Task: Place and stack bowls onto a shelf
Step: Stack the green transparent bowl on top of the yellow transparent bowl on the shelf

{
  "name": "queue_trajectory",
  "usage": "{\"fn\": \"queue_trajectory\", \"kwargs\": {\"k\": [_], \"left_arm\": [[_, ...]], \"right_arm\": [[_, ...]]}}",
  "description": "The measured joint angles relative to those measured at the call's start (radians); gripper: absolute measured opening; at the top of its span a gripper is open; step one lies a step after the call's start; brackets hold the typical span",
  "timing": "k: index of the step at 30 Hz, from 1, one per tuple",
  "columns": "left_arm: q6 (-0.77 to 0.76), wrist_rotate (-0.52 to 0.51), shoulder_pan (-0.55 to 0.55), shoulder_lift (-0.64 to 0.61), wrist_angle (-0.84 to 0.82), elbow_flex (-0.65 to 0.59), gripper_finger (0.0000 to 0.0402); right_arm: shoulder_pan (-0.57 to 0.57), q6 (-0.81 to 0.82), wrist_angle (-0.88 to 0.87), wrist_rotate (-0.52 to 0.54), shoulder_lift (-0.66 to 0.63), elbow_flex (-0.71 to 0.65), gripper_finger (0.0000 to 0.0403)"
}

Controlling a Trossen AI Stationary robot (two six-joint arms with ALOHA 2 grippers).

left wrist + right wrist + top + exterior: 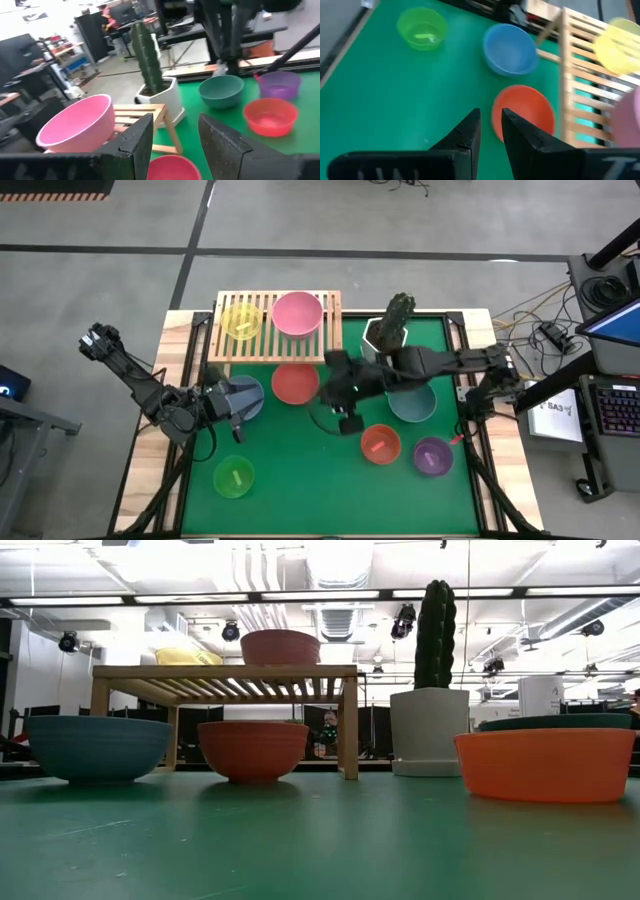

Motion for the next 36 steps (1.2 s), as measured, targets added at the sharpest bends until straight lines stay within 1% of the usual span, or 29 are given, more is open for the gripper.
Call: {"fn": "queue_trajectory", "kwargs": {"k": [6,13,21,26,32,36], "left_arm": [[-0.008,0.059,-0.001,0.009,0.008,0.023,0.0141],[-0.017,0.061,-0.001,0.047,0.022,0.023,0.0141],[-0.110,0.062,-0.001,0.127,0.024,0.023,0.0141],[-0.198,0.062,-0.001,0.167,0.025,0.023,0.0141],[-0.290,0.065,-0.001,0.180,0.026,0.023,0.0141],[-0.356,0.122,0.007,0.180,0.038,0.034,0.0141]], "right_arm": [[0.098,0.073,0.216,0.000,-0.137,-0.298,0.0064],[0.169,0.137,0.507,0.002,-0.305,-0.645,0.0065],[0.206,0.195,0.823,0.003,-0.445,-0.955,0.0066],[0.208,0.227,0.918,0.007,-0.510,-1.086,0.0066],[0.212,0.227,1.001,0.010,-0.560,-1.185,0.0066],[0.217,0.206,1.039,0.009,-0.579,-1.227,0.0066]]}}
